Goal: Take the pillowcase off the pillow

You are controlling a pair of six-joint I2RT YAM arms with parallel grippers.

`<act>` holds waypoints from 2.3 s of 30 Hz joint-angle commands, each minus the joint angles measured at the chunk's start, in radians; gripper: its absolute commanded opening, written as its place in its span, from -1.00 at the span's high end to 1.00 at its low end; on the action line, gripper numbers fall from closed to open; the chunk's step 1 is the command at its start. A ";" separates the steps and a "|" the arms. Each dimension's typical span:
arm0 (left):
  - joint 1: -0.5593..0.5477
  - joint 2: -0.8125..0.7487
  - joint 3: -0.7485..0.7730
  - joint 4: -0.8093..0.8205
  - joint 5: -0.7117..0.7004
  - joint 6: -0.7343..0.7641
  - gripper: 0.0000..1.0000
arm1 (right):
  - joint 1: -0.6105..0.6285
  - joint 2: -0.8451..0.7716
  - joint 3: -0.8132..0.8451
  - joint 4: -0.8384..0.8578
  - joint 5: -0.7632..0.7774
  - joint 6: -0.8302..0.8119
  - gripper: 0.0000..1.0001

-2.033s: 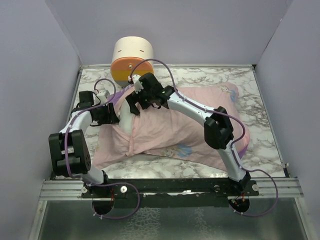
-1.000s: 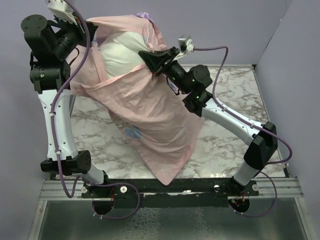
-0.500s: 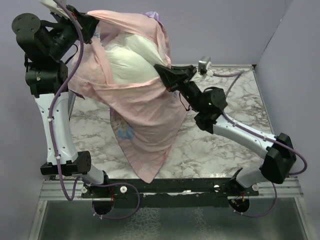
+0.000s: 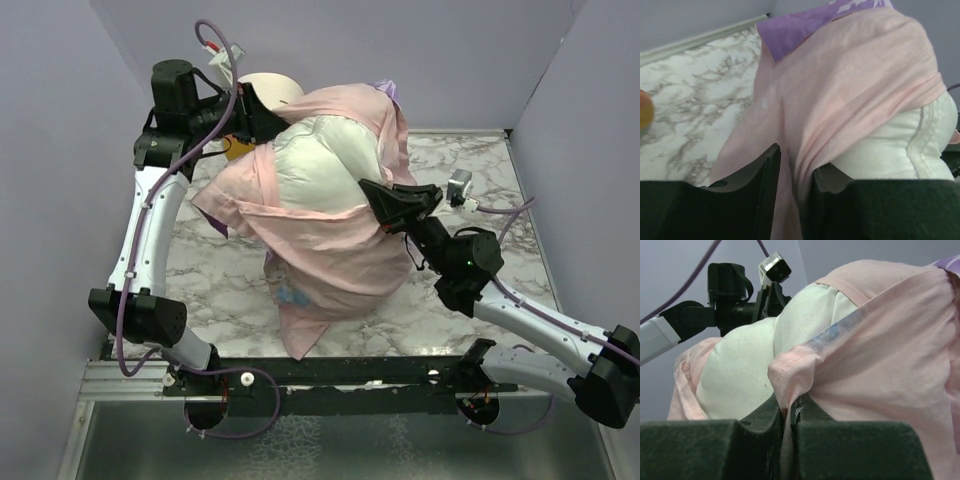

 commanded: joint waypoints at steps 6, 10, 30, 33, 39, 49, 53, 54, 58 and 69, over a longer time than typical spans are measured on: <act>-0.158 0.012 -0.122 -0.142 0.036 0.132 0.20 | 0.000 -0.060 -0.029 -0.078 -0.004 -0.003 0.98; -0.178 -0.015 -0.155 -0.187 0.023 0.199 0.14 | 0.000 -0.013 0.020 -0.092 0.023 0.019 0.98; 0.003 -0.109 0.113 -0.049 -0.606 0.214 -0.98 | 0.000 0.182 0.365 -0.455 0.188 -0.071 0.98; 0.050 -0.146 0.099 -0.014 -0.676 0.265 -0.98 | 0.000 0.223 0.420 -0.479 0.231 -0.083 0.98; 0.052 -0.295 0.004 0.162 -0.585 0.324 -0.98 | 0.000 0.338 0.570 -0.563 0.268 -0.078 0.98; 0.013 -0.225 -0.005 -0.111 -0.134 0.314 -0.98 | 0.014 0.364 0.569 -0.505 0.209 -0.040 0.98; -0.016 -0.152 0.031 -0.127 -0.095 0.312 -0.98 | 0.026 0.345 0.551 -0.506 0.218 -0.042 0.98; -0.036 -0.128 0.056 -0.144 -0.102 0.311 -0.98 | 0.029 0.341 0.549 -0.507 0.219 -0.043 0.98; -0.094 -0.050 0.154 -0.243 -0.141 0.360 -0.98 | 0.039 0.323 0.532 -0.506 0.231 -0.048 0.98; -0.124 0.048 0.234 -0.568 -0.109 0.521 -0.46 | 0.040 0.282 0.518 -0.498 0.180 -0.079 0.98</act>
